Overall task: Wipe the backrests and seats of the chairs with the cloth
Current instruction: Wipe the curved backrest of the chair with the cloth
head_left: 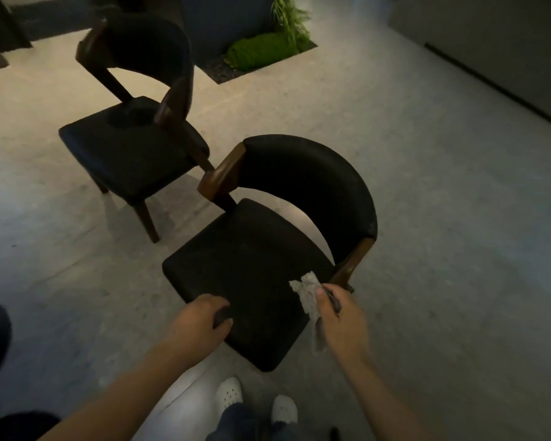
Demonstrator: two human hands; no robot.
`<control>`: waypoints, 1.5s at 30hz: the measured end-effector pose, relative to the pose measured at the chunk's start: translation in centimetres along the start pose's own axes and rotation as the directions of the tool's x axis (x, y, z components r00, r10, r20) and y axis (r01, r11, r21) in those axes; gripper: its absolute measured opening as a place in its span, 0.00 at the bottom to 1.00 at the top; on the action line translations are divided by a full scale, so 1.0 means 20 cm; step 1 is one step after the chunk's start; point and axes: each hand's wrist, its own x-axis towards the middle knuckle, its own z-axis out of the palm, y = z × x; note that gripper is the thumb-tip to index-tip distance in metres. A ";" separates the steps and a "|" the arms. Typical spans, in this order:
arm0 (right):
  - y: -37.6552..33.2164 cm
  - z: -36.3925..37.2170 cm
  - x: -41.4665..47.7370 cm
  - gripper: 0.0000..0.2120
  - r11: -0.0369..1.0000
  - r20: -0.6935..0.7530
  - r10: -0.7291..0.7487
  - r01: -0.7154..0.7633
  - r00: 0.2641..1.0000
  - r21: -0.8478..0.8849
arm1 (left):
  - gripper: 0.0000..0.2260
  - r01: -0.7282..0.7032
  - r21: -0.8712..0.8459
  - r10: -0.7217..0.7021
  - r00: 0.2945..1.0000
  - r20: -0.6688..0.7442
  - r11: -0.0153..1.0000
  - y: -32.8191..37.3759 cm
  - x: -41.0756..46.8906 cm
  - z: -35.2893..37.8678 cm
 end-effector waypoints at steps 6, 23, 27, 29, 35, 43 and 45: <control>0.00 -0.07 0.09 0.05 0.999 -0.006 0.041 -0.041 0.999 0.006 | 0.16 -0.040 0.000 0.040 0.998 0.052 0.999 0.03 0.13 -0.03; 0.32 -0.40 0.61 0.04 0.993 0.159 0.079 -0.092 0.984 0.076 | 0.17 0.070 -0.205 -0.075 0.997 -0.015 0.976 0.60 0.47 0.21; 0.33 -0.50 0.74 0.05 0.994 0.200 -0.005 -0.018 0.980 0.112 | 0.18 0.064 -0.320 -0.085 0.995 -0.051 0.945 0.81 0.54 0.31; 0.34 -0.52 0.78 0.06 0.991 0.260 -0.026 -0.009 0.965 0.133 | 0.19 0.063 -0.416 -0.103 0.992 -0.075 0.907 0.91 0.56 0.34; 0.36 -0.46 0.83 0.08 0.979 0.348 -0.017 -0.055 0.937 0.196 | 0.22 0.071 -0.647 -0.189 0.975 -0.116 0.760 1.08 0.66 0.45; 0.36 -0.33 0.81 0.09 0.951 0.313 0.047 -0.138 0.948 0.276 | 0.11 0.140 -0.786 -0.245 0.969 -0.015 0.602 1.08 0.72 0.49; 0.36 -0.31 0.79 0.09 0.957 0.294 0.058 -0.137 0.954 0.255 | 0.09 0.152 -0.762 -0.264 0.964 -0.026 0.630 1.05 0.72 0.49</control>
